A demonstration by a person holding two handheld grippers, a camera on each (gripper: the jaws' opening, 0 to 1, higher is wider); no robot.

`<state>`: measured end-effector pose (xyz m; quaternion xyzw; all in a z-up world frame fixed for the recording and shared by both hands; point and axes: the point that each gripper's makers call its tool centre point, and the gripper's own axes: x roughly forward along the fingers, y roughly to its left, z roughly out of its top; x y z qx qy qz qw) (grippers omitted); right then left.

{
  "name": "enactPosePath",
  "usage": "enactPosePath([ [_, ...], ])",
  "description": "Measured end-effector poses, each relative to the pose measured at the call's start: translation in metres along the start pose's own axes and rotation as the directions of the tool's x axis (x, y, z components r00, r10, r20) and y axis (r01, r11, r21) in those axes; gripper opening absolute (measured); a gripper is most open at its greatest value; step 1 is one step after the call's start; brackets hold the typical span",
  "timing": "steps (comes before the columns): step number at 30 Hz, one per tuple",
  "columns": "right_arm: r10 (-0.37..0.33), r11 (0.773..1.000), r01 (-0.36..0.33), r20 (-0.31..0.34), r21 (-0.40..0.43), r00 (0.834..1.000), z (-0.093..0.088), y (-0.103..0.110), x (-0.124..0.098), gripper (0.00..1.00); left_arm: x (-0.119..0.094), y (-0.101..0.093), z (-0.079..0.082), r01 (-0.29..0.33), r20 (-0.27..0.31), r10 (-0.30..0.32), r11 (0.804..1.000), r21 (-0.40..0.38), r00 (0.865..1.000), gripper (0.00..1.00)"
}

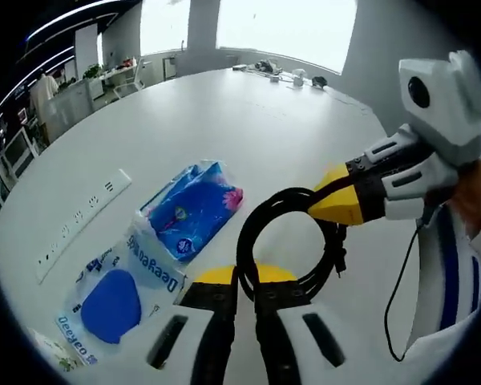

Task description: Arrange the tabletop items into an orderly group along one side of the table until the central work area is clear of visible clutter.

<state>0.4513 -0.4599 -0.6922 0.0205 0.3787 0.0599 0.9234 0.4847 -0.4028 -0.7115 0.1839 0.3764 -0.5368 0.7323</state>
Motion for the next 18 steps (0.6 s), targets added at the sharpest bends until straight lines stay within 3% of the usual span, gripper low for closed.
enactPosePath([
  [8,0.008,1.0,-0.008,-0.03,0.019,1.0,-0.018,-0.011,0.023,0.02,0.02,0.006,-0.009,-0.013,-0.046,0.011,0.999,-0.047,0.999,0.04],
  [18,0.005,0.999,-0.003,-0.049,0.042,0.999,-0.033,-0.021,0.039,0.02,0.033,0.007,-0.013,-0.018,-0.054,0.014,0.998,-0.061,0.998,0.06],
])
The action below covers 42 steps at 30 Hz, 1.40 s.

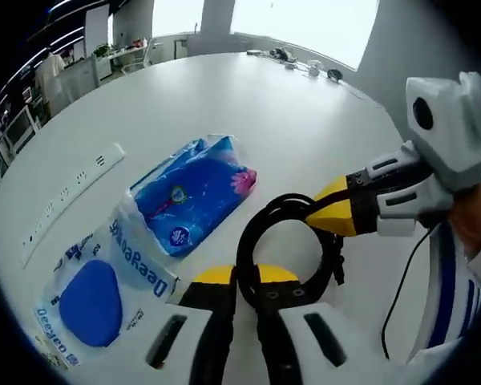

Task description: Arrange the tabletop items into an orderly group along one side of the table until the central work area is clear of visible clutter.

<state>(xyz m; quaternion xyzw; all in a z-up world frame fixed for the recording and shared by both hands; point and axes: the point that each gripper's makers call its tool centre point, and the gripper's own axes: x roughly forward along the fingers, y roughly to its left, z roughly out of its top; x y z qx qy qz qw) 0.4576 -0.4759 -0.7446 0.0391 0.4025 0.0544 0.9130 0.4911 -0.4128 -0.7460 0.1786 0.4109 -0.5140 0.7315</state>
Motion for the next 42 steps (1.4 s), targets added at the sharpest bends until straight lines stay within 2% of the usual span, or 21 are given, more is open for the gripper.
enactPosePath([
  [11,-0.002,1.0,0.002,-0.011,0.01,1.0,-0.006,-0.002,0.006,0.02,0.008,0.003,-0.004,-0.001,0.006,0.001,0.999,-0.045,1.0,0.06],
  [16,-0.005,1.0,0.005,-0.024,-0.013,1.0,-0.009,-0.002,0.008,0.03,0.009,0.003,-0.006,0.005,0.016,-0.004,0.998,-0.067,1.0,0.07],
  [23,-0.017,0.999,0.017,-0.016,-0.041,1.0,-0.009,-0.003,0.008,0.05,0.008,0.004,-0.005,-0.003,0.03,0.004,0.999,-0.041,1.0,0.1],
  [34,-0.065,0.997,0.065,0.005,-0.038,0.998,-0.006,-0.011,0.001,0.23,0.001,0.003,-0.008,0.004,0.045,-0.001,0.998,-0.07,0.999,0.19],
  [42,-0.073,0.997,0.074,0.021,-0.033,0.997,0.001,-0.008,-0.006,0.27,-0.008,0.0,0.0,0.016,0.078,-0.01,0.997,-0.076,0.997,0.26],
])
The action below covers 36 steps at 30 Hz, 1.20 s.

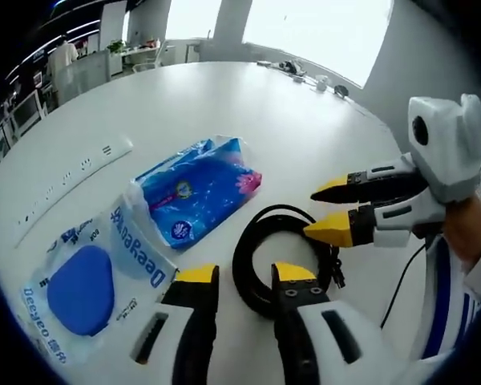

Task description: Arrange the tabletop items into an orderly group along one side of the table until the central work area is clear of visible clutter.

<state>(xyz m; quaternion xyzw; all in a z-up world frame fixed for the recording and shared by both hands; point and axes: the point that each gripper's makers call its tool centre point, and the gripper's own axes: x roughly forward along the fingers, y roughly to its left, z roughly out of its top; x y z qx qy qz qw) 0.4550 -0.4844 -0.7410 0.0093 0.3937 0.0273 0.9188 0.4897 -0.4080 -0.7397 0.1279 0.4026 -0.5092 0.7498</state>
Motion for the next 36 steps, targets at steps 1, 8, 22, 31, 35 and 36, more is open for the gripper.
enactPosePath([
  [1,-0.001,1.0,0.001,0.0,-0.002,1.0,0.0,0.0,-0.001,0.27,-0.001,-0.001,0.001,0.005,0.002,-0.005,1.0,-0.003,1.0,0.28],
  [8,-0.007,1.0,0.007,0.018,0.004,1.0,0.006,0.001,-0.009,0.29,-0.006,-0.013,0.01,0.034,0.028,-0.034,0.999,-0.001,0.999,0.36],
  [22,-0.02,1.0,0.02,0.051,0.004,0.998,0.018,0.005,-0.026,0.35,-0.031,-0.031,0.023,0.085,0.078,-0.086,0.996,0.025,0.993,0.56],
  [31,-0.021,1.0,0.021,0.075,0.003,0.997,0.026,0.013,-0.036,0.41,-0.051,-0.025,0.026,0.083,0.117,-0.085,0.996,0.021,0.989,0.67],
  [35,-0.018,1.0,0.018,0.081,-0.001,0.997,0.029,0.017,-0.04,0.44,-0.062,-0.02,0.027,0.08,0.14,-0.083,0.996,0.027,0.987,0.68],
  [36,-0.018,1.0,0.018,0.085,-0.002,0.996,0.03,0.018,-0.042,0.45,-0.064,-0.019,0.027,0.083,0.142,-0.086,0.996,0.027,0.986,0.69],
])
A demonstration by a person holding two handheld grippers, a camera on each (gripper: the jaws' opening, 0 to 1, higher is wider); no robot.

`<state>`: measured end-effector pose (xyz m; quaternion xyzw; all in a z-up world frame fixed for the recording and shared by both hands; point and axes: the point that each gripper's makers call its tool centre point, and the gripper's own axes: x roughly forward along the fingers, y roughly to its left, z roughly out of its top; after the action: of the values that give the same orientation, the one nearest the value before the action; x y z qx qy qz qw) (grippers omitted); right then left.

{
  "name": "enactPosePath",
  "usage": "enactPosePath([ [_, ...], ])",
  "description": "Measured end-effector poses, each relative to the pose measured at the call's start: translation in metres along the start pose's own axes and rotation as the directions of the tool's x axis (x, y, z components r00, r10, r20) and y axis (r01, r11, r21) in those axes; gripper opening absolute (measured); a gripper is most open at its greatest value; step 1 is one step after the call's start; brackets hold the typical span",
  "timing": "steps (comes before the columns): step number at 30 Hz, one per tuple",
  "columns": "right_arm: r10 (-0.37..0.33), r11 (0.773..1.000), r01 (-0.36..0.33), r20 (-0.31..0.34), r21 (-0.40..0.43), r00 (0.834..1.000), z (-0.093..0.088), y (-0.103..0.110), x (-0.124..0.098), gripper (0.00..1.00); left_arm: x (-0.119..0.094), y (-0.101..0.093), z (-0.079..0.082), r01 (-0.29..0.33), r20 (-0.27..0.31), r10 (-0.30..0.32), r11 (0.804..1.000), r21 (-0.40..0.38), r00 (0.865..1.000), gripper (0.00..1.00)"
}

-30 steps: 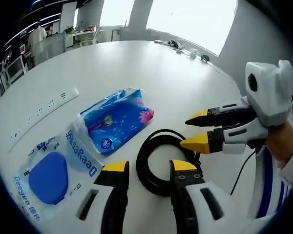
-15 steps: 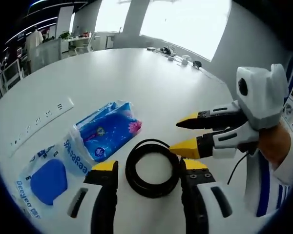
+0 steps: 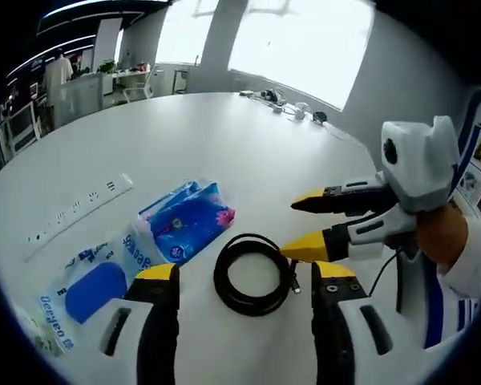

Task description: Arrange the tabletop items into an orderly group along one side of the table until the central work area is clear of visible clutter.

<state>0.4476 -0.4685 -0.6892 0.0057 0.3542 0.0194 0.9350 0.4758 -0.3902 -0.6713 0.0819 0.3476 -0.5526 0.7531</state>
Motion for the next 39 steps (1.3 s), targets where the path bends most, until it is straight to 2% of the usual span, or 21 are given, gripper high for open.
enactPosePath([
  [5,0.006,1.0,-0.006,0.015,-0.004,1.0,0.005,0.008,-0.007,0.48,-0.014,0.007,0.001,-0.008,0.025,0.008,1.0,0.003,1.0,0.73],
  [11,0.023,1.0,-0.023,0.028,-0.013,0.999,0.011,0.02,-0.017,0.61,-0.034,0.011,0.007,0.001,0.059,-0.002,1.0,0.012,0.998,0.82],
  [17,0.045,0.999,-0.045,0.046,-0.008,0.998,0.019,0.03,-0.026,0.67,-0.059,0.017,0.015,0.007,0.107,-0.009,1.0,0.015,0.994,0.86],
  [21,0.063,0.998,-0.063,0.063,0.0,0.996,0.026,0.038,-0.032,0.69,-0.076,0.017,0.018,0.019,0.14,-0.022,1.0,0.02,0.99,0.88],
  [23,0.069,0.998,-0.069,0.066,-0.002,0.995,0.029,0.04,-0.035,0.69,-0.086,0.019,0.017,0.017,0.139,-0.019,1.0,0.016,0.99,0.89],
  [28,0.083,0.997,-0.082,0.082,-0.015,0.993,0.039,0.05,-0.042,0.7,-0.109,0.023,0.022,0.014,0.19,-0.017,1.0,0.015,0.982,0.91],
  [34,0.096,0.995,-0.093,0.094,-0.036,0.991,0.05,0.06,-0.049,0.71,-0.137,0.022,0.026,0.015,0.233,-0.028,0.998,0.057,0.972,0.98],
  [39,0.11,0.993,-0.106,0.103,-0.046,0.989,0.058,0.071,-0.054,0.71,-0.16,0.029,0.016,-0.015,0.234,-0.005,0.996,0.083,0.972,0.93],
])
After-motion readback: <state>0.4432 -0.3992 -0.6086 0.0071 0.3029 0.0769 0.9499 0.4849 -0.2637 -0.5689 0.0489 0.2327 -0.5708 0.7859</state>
